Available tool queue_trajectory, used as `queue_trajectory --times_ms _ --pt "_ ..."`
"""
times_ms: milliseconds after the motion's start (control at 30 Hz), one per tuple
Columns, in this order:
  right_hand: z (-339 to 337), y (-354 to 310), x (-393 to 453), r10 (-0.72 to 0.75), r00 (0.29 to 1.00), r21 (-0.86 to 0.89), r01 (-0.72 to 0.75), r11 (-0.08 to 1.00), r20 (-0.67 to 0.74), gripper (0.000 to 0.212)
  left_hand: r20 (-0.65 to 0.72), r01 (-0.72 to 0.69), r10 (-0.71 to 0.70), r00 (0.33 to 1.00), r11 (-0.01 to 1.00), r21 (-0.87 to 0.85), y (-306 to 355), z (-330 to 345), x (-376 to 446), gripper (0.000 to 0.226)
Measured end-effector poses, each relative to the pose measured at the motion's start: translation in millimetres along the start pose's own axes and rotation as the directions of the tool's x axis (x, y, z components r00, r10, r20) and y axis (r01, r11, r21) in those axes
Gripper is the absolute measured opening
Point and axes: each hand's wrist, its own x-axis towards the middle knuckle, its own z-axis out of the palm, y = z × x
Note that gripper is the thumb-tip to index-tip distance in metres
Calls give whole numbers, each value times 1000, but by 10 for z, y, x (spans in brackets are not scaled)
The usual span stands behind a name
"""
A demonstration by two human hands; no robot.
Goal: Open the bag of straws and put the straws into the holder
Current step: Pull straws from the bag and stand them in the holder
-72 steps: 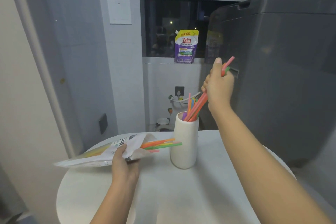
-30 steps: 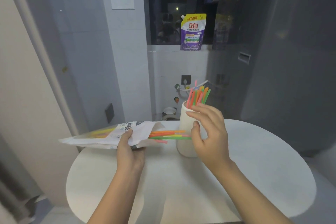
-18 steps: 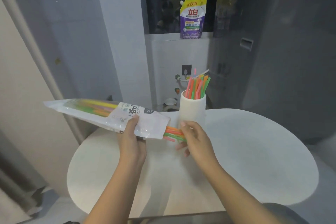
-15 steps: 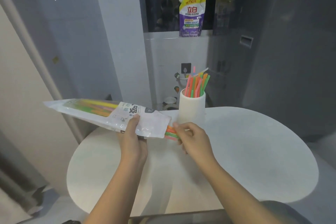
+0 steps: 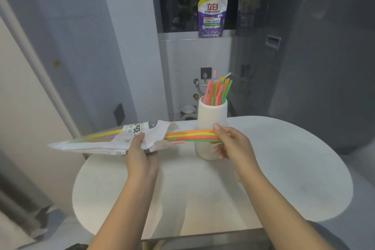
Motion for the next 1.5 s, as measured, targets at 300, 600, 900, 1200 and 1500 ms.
queue_trajectory --times_ms 300,600,900,1200,1500 --pt "246 66 -26 155 967 470 -235 851 203 24 14 30 -30 999 1000 5 -108 33 -67 45" --pt "428 81 -48 44 988 315 -90 945 150 30 51 72 -73 996 997 12 -204 52 -106 27" --pt "266 -77 -19 -168 985 198 159 967 29 43 48 69 -69 996 998 -10 -113 -15 16 27" --pt "241 -963 81 -264 963 535 252 807 -55 60 41 134 -131 991 987 -92 -99 -40 25 24" --pt "275 -1659 345 -409 880 304 469 829 -240 42 42 127 -124 991 989 -71 -42 -70 -14 18"
